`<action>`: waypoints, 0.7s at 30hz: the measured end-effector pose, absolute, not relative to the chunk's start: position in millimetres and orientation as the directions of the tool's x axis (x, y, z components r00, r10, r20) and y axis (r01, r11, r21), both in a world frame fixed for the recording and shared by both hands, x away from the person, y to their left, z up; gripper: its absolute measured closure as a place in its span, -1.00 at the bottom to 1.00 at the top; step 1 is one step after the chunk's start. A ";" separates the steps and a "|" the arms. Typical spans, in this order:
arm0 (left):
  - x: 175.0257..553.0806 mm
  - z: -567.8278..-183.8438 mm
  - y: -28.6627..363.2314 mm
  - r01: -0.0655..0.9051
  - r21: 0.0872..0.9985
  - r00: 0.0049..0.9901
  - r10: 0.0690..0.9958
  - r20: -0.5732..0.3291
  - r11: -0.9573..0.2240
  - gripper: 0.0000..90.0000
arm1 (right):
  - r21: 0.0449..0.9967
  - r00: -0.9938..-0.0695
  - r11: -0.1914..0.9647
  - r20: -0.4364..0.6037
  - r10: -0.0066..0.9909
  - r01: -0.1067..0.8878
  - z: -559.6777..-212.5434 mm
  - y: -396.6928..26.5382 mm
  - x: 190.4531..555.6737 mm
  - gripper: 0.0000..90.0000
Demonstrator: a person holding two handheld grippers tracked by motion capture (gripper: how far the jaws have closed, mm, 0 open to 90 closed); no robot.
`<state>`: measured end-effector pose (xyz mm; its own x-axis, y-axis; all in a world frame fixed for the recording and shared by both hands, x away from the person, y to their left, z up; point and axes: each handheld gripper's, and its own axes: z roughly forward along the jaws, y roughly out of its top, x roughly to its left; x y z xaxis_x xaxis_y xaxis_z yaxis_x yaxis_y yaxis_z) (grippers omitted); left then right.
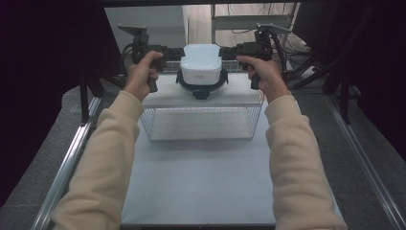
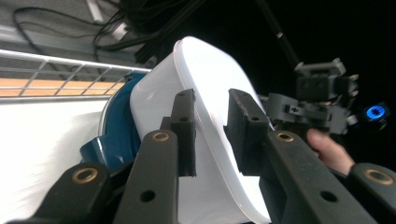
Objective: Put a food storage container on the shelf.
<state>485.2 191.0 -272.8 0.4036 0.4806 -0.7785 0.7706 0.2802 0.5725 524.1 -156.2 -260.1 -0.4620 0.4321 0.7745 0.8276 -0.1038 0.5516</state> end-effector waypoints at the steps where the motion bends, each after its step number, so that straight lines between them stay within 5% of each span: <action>1: 484.9 -274.8 191.6 0.768 0.573 0.409 0.471 -0.782 0.285 0.62 | 0.549 -0.459 -0.107 0.777 0.431 0.829 -260.5 -156.3 523.9 0.56; 4: 484.2 -276.0 191.3 0.766 0.575 0.411 0.469 -0.782 0.288 0.58 | 0.551 -0.459 -0.110 0.775 0.434 0.827 -260.2 -155.7 522.6 0.54; 12: 465.8 -263.6 186.3 0.679 0.689 0.467 0.574 -0.673 0.255 -0.17 | 0.642 -0.531 -0.138 0.719 0.448 0.754 -247.1 -161.8 508.7 -0.17; 21: 416.9 -262.0 199.0 0.581 0.797 0.544 0.649 -0.532 0.166 -0.35 | 0.775 -0.646 -0.066 0.568 0.509 0.629 -238.0 -195.3 466.9 -0.30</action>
